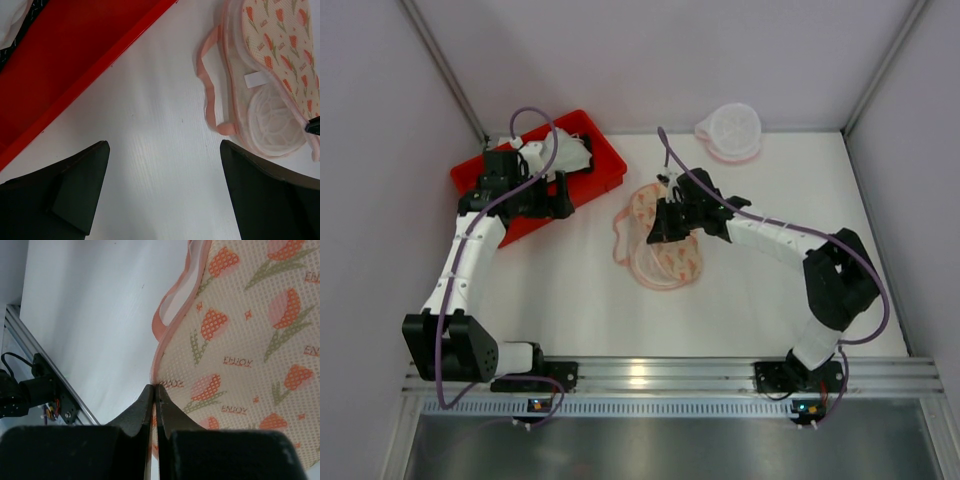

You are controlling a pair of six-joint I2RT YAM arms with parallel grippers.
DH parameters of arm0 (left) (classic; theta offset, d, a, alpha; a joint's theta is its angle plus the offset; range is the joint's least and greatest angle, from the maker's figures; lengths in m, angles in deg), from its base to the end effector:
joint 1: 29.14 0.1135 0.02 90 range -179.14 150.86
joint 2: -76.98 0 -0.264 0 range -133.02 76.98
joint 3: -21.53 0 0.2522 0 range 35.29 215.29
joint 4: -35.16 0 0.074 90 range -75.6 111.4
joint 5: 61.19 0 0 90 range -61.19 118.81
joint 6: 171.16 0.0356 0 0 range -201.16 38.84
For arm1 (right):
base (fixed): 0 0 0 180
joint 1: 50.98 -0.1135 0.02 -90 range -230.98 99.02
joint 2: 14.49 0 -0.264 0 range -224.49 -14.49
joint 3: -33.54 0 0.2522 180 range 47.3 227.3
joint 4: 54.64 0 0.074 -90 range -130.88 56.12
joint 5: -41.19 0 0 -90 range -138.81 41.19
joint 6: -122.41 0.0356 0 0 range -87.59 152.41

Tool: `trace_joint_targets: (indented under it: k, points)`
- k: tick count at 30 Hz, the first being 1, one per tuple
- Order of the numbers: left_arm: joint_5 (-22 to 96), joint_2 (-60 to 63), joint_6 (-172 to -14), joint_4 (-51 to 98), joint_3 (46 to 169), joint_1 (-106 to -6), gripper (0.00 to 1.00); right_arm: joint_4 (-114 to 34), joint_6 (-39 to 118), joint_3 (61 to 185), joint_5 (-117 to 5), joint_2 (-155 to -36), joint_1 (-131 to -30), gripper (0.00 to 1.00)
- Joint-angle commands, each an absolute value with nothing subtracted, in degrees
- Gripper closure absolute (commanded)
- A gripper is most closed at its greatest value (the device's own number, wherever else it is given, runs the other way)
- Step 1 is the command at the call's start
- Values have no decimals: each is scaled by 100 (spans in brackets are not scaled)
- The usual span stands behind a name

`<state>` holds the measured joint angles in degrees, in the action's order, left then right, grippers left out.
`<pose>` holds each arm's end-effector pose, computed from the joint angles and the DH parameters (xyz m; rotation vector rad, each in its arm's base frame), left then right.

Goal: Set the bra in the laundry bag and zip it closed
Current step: Open the laundry bag at the center of the board.

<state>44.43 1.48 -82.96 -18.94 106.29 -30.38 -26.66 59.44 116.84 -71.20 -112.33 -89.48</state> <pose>0.2793 -0.0156 0.3333 0.1220 2.3399 -0.3466 0.2881 0.2465 0.2395 -0.4594 2.4291 0.9961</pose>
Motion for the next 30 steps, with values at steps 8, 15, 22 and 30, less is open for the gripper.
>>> trace_joint_targets:
  k: [8, 15, 22, 30]
  points:
    - [5008, 281, -7993, -1815, 10578, -3029, 2, -2892, 5597, 11060, -7728, -9580, -7887, 100]
    - [5210, 35, -7931, -1815, 10657, -3037, 2, -2638, 5877, 9926, -7939, -8868, -6269, 100]
    - [5395, -194, -7878, -1815, 10736, -3037, 2, -1848, 6107, 8660, -7423, -7875, -4475, 100]
    - [5211, -352, -7729, -1815, 10859, -3037, 2, -1064, 5572, 9089, -5980, -7434, -4184, 37]
